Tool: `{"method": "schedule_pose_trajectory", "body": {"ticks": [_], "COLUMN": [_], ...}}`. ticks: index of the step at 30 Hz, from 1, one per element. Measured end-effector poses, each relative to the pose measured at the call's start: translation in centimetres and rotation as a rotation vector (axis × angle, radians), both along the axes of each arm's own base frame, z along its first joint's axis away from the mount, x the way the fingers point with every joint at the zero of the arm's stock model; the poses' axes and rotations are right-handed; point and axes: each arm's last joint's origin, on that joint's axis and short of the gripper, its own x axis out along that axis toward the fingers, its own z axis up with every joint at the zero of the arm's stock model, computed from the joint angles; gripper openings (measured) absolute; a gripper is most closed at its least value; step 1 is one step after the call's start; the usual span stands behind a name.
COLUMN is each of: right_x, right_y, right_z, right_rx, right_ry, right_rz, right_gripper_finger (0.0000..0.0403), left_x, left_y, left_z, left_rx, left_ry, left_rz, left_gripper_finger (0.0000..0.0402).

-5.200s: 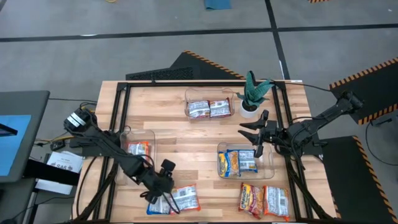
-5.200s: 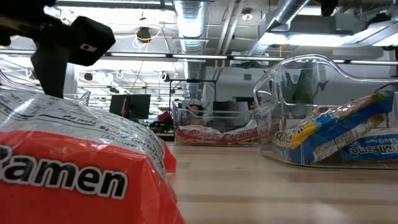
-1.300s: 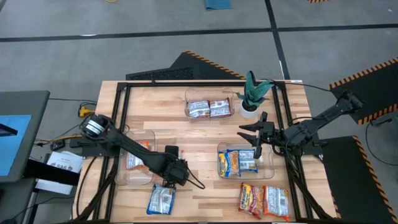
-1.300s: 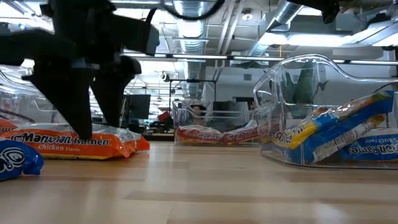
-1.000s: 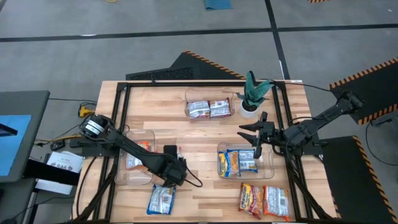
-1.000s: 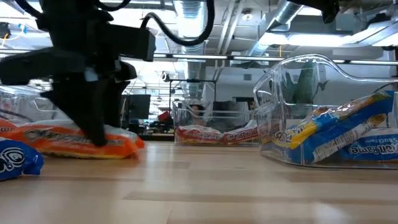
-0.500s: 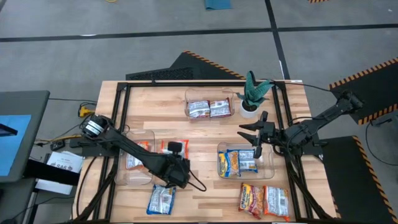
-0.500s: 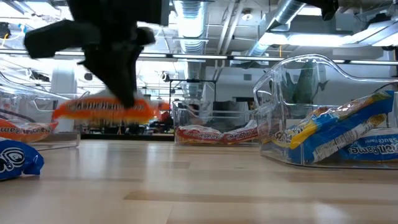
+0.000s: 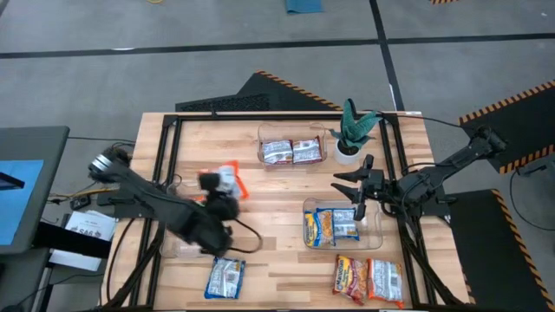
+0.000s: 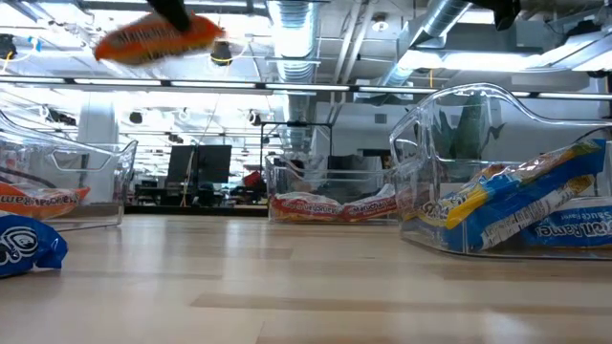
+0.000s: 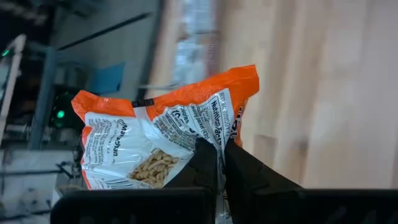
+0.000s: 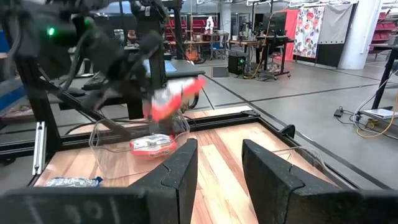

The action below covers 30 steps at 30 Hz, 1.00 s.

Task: Sort Maruchan noodles
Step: Put the left orange bag into the bottom left transparent bin

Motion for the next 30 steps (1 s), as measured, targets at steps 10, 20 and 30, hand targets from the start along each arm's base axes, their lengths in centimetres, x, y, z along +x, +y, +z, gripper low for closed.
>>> {"method": "schedule_pose_trajectory", "body": {"ticks": [10,20,30], "right_x": [0.1,0.2,0.2], "right_y": [-0.2,-0.5,-0.5], "right_z": [0.0,0.0,0.0], "right_rx": [0.002,0.001,0.002], "right_ry": [-0.005,-0.001,-0.003], "right_rz": [-0.010,-0.029,-0.029], "right_gripper_finger": [0.0152,0.0152,0.0152], "left_x": [-5.9,-7.6,-8.1], "left_y": [0.1,-1.0,-1.4], "left_z": [2.3,0.5,0.6], "left_rx": [-0.114,-0.186,-0.173], "left_ry": [-0.158,-0.101,-0.079], "left_rz": [0.032,0.031,-0.021], "left_gripper_finger": [0.0000,0.0000,0.0000]}}
